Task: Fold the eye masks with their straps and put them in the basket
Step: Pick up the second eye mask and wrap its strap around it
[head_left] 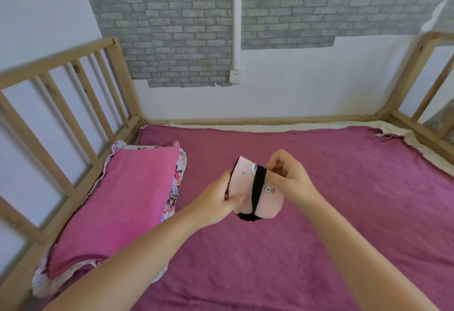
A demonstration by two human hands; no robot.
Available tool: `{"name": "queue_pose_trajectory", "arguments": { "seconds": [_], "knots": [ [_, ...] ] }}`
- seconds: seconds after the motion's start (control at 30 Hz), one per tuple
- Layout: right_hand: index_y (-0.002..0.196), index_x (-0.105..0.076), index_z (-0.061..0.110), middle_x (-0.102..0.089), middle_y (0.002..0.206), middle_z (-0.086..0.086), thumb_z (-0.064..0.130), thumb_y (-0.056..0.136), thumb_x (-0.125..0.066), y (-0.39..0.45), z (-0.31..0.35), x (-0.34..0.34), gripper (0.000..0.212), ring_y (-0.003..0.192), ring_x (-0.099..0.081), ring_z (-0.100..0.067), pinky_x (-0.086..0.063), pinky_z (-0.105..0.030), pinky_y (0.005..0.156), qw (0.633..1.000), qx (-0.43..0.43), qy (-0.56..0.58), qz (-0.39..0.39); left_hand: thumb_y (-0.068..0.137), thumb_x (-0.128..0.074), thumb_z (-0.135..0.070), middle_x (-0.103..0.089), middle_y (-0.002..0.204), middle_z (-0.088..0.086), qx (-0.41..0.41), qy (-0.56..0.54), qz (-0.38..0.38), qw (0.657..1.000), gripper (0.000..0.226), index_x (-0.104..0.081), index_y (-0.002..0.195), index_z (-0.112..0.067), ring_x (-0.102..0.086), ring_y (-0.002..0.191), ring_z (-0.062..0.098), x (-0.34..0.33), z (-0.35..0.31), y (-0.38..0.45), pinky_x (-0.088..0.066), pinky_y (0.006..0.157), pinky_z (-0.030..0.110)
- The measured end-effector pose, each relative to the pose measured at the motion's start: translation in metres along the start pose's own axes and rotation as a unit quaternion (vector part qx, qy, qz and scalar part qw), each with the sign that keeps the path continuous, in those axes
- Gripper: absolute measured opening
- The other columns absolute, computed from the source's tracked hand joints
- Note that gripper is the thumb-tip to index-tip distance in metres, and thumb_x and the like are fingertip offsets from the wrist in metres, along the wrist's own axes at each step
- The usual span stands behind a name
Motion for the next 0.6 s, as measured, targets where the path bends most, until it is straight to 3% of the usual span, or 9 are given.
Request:
{"name": "queue_pose_trajectory", "arguments": {
  "seconds": [0.1, 0.23, 0.33, 0.4, 0.47, 0.53, 0.6],
  "knots": [
    [0.061, -0.050, 0.019, -0.050, 0.060, 0.005, -0.008, 0.080, -0.052, 0.001, 0.008, -0.006, 0.033, 0.045, -0.048, 0.005, -0.038, -0.009, 0.050, 0.999, 0.020, -0.035, 0.034, 0.087, -0.051, -0.001, -0.051, 0.099, -0.008, -0.013, -0.077, -0.060, 0.995, 0.046, -0.038, 0.125, -0.022, -0.051, 0.091, 0.005, 0.006, 0.003, -0.002, -0.042, 0.083, 0.018],
    [0.078, -0.060, 0.022, -0.059, 0.076, 0.013, 0.001, 0.081, -0.060, 0.005, 0.015, -0.022, 0.021, 0.062, -0.056, 0.015, -0.043, 0.000, 0.059, 0.998, 0.055, -0.011, 0.001, 0.083, -0.057, 0.002, -0.057, 0.088, -0.011, -0.042, -0.068, -0.159, 0.984, 0.050, -0.049, 0.092, -0.046, -0.055, 0.079, 0.007, 0.021, 0.012, -0.012, -0.045, 0.079, 0.025],
    [0.087, -0.055, 0.036, -0.061, 0.082, 0.012, 0.006, 0.080, -0.063, 0.010, 0.013, -0.040, 0.032, 0.069, -0.058, 0.003, -0.048, -0.006, 0.059, 0.999, 0.033, 0.028, 0.008, 0.081, -0.059, 0.001, -0.057, 0.087, -0.015, -0.021, -0.091, -0.258, 0.962, 0.048, -0.050, 0.087, -0.046, -0.054, 0.069, -0.006, 0.036, 0.025, -0.029, -0.044, 0.071, 0.011],
    [0.091, -0.056, 0.038, -0.061, 0.083, 0.010, 0.005, 0.080, -0.063, 0.011, 0.012, -0.060, 0.035, 0.071, -0.057, -0.003, -0.049, -0.008, 0.060, 0.999, 0.020, 0.014, 0.047, 0.081, -0.059, 0.001, -0.059, 0.086, -0.011, 0.005, -0.094, -0.292, 0.952, 0.045, -0.052, 0.089, -0.043, -0.054, 0.066, -0.007, 0.045, 0.036, -0.047, -0.046, 0.067, 0.012],
    [0.106, -0.060, 0.027, -0.061, 0.084, 0.009, 0.006, 0.080, -0.063, 0.012, 0.012, -0.084, 0.034, 0.073, -0.057, -0.008, -0.049, -0.008, 0.060, 0.996, 0.008, -0.011, 0.083, 0.081, -0.058, 0.001, -0.059, 0.090, -0.006, 0.036, -0.082, -0.307, 0.948, 0.038, -0.055, 0.096, -0.033, -0.056, 0.070, -0.004, 0.053, 0.046, -0.071, -0.048, 0.070, 0.019],
    [0.116, -0.057, 0.018, -0.061, 0.087, 0.004, 0.007, 0.079, -0.064, 0.013, 0.011, -0.113, 0.039, 0.075, -0.056, -0.012, -0.049, -0.010, 0.062, 0.991, -0.003, -0.032, 0.133, 0.081, -0.059, 0.001, -0.059, 0.094, -0.007, 0.072, -0.040, -0.323, 0.943, 0.034, -0.057, 0.108, -0.019, -0.057, 0.077, -0.006, 0.061, 0.058, -0.101, -0.046, 0.070, 0.009],
    [0.118, -0.057, 0.016, -0.060, 0.089, -0.002, 0.005, 0.078, -0.065, 0.011, 0.011, -0.149, 0.042, 0.076, -0.053, -0.015, -0.047, -0.010, 0.062, 0.979, -0.004, -0.041, 0.198, 0.080, -0.060, 0.002, -0.057, 0.100, -0.003, 0.111, 0.009, -0.346, 0.932, 0.036, -0.056, 0.114, -0.008, -0.057, 0.089, 0.008, 0.070, 0.071, -0.134, -0.042, 0.072, 0.002]
  ]
}}
Point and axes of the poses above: each hand's wrist, its own y-axis towards the middle knuckle, its own x-axis out of the back of the hand, z = x × y, the point moved 2 cm from there along y, towards the middle knuckle
